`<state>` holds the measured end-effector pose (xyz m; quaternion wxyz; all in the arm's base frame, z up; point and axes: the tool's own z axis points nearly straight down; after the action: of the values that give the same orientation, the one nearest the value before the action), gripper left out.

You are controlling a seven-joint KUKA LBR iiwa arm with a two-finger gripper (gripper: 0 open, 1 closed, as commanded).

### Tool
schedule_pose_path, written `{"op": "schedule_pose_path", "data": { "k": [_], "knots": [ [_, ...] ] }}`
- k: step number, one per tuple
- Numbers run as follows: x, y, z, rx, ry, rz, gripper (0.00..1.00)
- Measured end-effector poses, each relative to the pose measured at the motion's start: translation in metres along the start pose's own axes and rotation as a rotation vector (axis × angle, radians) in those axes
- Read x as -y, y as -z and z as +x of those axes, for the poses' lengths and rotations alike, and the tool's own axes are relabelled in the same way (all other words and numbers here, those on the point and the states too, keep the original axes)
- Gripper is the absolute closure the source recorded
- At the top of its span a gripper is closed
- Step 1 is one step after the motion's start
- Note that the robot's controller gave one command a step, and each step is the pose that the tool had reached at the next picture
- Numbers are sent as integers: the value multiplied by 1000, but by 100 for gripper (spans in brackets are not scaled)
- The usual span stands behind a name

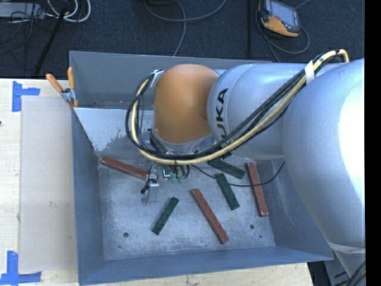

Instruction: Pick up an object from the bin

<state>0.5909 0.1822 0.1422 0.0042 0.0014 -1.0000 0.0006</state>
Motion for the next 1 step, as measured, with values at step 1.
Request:
{"op": "schedule_pose_path", "data": {
  "k": [1],
  "knots": [
    [9,-77,-28,2,43,2,0]
  ]
}}
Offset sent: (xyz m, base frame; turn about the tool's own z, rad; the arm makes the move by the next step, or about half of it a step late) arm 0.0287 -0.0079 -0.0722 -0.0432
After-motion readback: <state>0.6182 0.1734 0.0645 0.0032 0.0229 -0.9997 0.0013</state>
